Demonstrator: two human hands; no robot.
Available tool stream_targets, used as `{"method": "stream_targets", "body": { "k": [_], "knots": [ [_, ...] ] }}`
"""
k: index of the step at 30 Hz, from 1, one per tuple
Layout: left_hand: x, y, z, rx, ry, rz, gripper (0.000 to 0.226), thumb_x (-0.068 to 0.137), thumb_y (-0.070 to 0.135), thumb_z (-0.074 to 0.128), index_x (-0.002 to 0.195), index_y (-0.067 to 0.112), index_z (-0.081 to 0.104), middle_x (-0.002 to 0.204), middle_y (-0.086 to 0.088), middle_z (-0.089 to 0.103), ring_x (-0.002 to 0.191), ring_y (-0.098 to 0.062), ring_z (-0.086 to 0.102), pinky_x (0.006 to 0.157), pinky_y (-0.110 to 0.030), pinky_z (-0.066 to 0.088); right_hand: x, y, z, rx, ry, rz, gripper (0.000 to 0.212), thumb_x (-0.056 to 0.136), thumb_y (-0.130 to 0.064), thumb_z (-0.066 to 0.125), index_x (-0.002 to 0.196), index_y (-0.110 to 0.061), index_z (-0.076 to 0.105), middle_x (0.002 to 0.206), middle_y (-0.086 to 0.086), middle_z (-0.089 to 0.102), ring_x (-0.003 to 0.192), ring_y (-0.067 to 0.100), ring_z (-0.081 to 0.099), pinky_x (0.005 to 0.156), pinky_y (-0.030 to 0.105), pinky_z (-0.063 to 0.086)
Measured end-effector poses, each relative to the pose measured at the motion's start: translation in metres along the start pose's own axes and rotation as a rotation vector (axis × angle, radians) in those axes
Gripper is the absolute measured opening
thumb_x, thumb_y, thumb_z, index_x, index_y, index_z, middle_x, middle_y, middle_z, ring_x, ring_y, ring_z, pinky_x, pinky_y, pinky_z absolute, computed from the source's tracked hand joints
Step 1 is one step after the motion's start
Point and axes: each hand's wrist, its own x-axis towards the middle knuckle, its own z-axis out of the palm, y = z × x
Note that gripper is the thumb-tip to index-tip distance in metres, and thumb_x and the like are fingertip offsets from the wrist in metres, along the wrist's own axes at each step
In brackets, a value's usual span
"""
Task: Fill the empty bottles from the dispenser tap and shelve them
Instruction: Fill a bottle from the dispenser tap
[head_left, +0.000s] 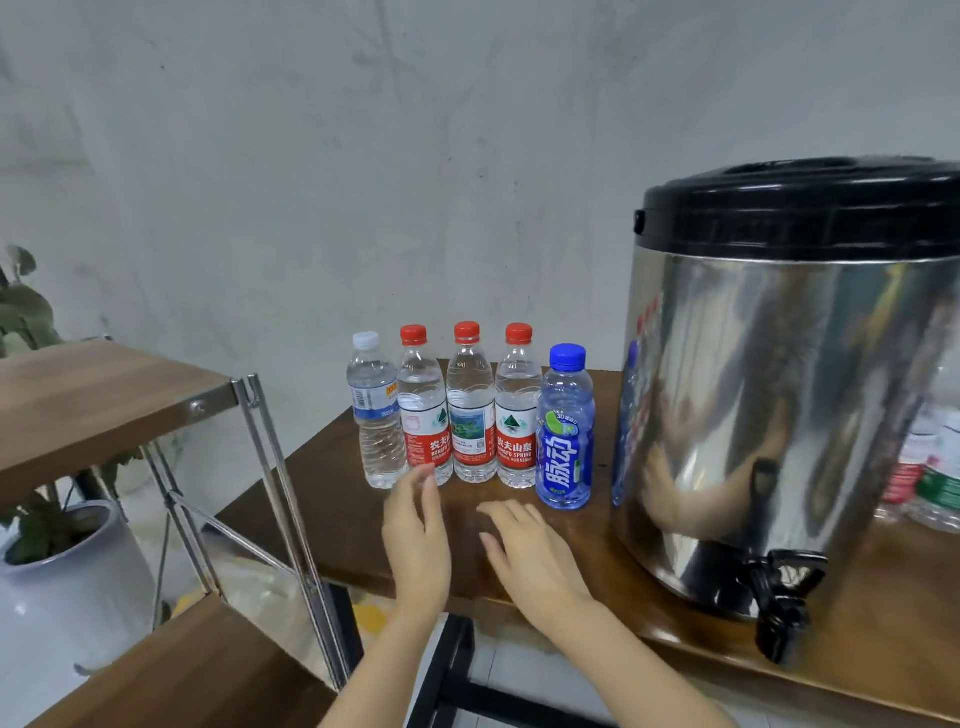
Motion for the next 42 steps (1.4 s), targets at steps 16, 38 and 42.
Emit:
{"method": "stream_targets", "body": {
  "k": [16, 38, 42],
  "knots": [
    [-0.150, 0.172, 0.033, -0.472, -0.281, 0.254, 0.018, 0.102, 0.021, 0.047, 0.112, 0.025, 0.061, 0.106, 0.010, 0.069, 0.103, -0.010, 0.064, 0.088, -0.018, 0.048, -0.167, 0.039, -0.164, -0.011, 0.588, 0.062, 0.030, 0.098, -0.032, 0.049, 0.125, -0.024, 0.060, 0.106, -0.014, 0.063, 0.089, -0.001, 0.056, 0.072, 0.021, 0.052],
    [-0.247, 0.164, 0.265, -0.057, -0.846, 0.165, 0.031, 0.103, 0.032, 0.043, 0.133, 0.027, 0.049, 0.120, 0.016, 0.048, 0.119, -0.007, 0.050, 0.104, -0.029, 0.043, -0.218, 0.287, -0.212, 0.173, 0.965, 0.921, 0.100, 0.085, -0.012, 0.074, 0.156, -0.011, 0.004, 0.161, 0.012, 0.014, 0.149, 0.027, 0.014, 0.120, 0.046, 0.021],
    [-0.251, 0.162, 0.263, -0.063, -0.849, 0.163, 0.029, 0.103, 0.034, 0.044, 0.131, 0.031, 0.049, 0.120, 0.017, 0.048, 0.117, -0.005, 0.050, 0.103, -0.024, 0.043, -0.204, 0.310, -0.216, 0.224, 1.003, 0.967, 0.104, 0.082, -0.013, 0.078, 0.155, -0.007, 0.004, 0.159, 0.019, 0.017, 0.147, 0.033, 0.018, 0.119, 0.048, 0.021]
  ]
}}
